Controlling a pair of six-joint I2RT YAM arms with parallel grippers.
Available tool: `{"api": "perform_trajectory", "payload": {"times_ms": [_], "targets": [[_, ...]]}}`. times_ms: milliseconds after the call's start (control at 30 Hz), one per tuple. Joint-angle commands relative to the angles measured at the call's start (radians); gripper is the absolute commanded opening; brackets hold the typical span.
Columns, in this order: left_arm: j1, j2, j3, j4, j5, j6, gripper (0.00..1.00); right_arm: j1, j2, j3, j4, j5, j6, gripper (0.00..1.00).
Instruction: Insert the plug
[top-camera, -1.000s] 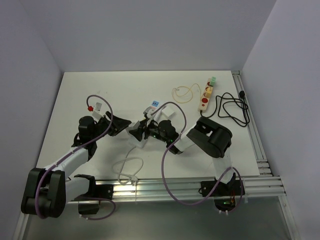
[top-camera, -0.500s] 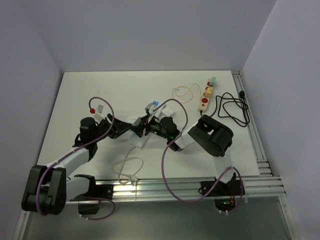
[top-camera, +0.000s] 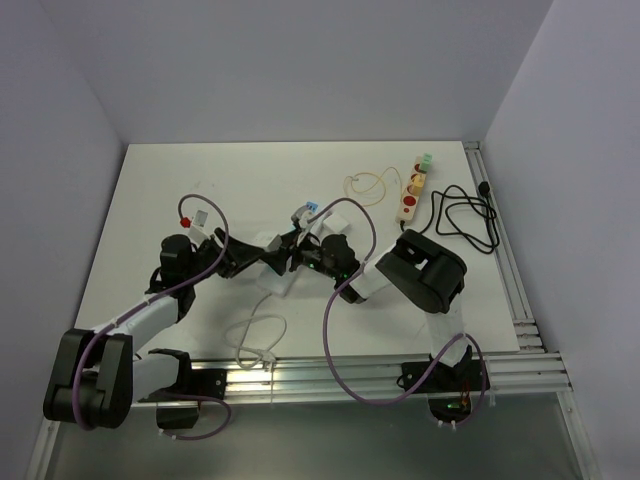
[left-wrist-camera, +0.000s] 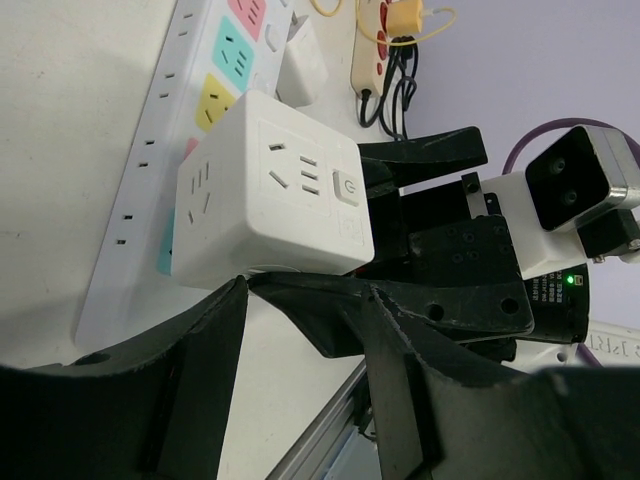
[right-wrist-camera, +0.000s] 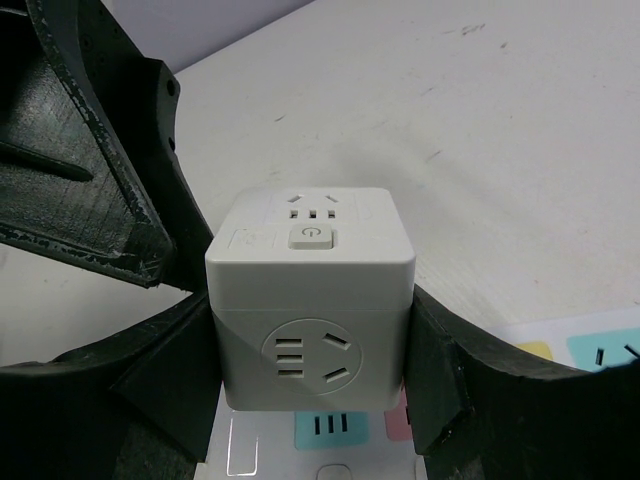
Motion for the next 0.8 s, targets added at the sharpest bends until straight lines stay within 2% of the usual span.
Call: {"api": "perform_trajectory", "payload": {"times_ms": [0, 400, 767], "targets": [[-0.002, -0.014, 0.027, -0.018, 0.010, 0.039, 0.55, -0.005, -0.007, -0.014, 0.123, 0.000, 0.003, 0.00], [0.022, -0.088, 0.092, -0.143, -0.003, 0.079, 0.59, -0.005, 0.013, -0.033, 0.144, -0.003, 0.004, 0.00], [0.041, -0.068, 0.084, -0.130, 0.017, 0.079, 0.59, -0.007, 0.042, -0.026, 0.154, 0.002, 0.004, 0.00]]}}
